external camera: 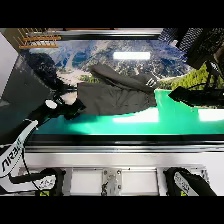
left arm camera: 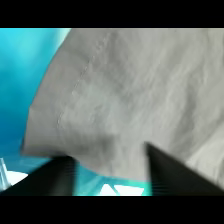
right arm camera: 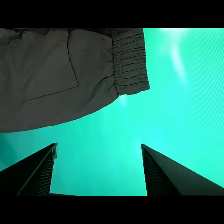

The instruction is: Fold the clothes and pants, and hang the long-sleeved shirts on hangers.

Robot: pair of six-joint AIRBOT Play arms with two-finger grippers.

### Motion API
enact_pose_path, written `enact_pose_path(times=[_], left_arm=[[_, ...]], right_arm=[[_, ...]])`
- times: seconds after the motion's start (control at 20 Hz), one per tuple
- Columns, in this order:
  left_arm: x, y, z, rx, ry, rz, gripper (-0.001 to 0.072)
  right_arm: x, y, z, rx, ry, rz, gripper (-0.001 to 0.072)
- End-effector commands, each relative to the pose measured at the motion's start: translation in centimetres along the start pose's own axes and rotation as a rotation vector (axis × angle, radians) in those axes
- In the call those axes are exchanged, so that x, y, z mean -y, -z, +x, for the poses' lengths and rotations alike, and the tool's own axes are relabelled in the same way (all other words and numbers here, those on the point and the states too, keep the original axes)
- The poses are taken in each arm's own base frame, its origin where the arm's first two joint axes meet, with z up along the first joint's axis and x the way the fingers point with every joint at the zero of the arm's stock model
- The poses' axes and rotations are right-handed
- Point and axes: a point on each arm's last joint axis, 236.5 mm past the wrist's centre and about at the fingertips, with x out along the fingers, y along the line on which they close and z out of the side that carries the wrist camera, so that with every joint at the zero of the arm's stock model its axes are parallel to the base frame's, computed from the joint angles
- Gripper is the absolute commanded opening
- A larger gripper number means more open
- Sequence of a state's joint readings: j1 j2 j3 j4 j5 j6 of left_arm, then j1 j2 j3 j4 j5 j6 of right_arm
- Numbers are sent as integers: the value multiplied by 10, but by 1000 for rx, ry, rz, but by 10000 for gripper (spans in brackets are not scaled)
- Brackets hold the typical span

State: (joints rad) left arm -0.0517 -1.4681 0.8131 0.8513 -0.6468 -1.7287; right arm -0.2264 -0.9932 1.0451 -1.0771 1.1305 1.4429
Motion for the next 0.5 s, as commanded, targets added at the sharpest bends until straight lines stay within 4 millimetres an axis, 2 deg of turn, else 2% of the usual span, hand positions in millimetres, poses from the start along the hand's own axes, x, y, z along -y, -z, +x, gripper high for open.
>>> enact_pose_path(times=[0.0, 0.05, 0.1, 0.2, 0.3, 0.35, 0.45], left_arm=[[21, -17, 5, 32, 30, 6, 276], [26, -24, 1, 51, 39, 23, 86], [33, -29, -3, 68, 52, 41, 4], [44, -37, -13, 103, 75, 78, 4], [50, -39, -20, 120, 86, 121, 4], [52, -39, -22, 124, 90, 137, 4], [52, -38, -23, 123, 90, 156, 4]], right_arm=[[1, 1, 1, -3, 1, 4, 571], [4, 4, 5, -13, 5, 16, 571], [11, 10, 12, -35, 20, 70, 571], [30, 32, 36, -116, 56, 186, 571], [49, 52, 71, -173, 82, 281, 571], [56, 57, 92, -179, 87, 317, 571], [64, 56, 130, -155, 79, 383, 571]])
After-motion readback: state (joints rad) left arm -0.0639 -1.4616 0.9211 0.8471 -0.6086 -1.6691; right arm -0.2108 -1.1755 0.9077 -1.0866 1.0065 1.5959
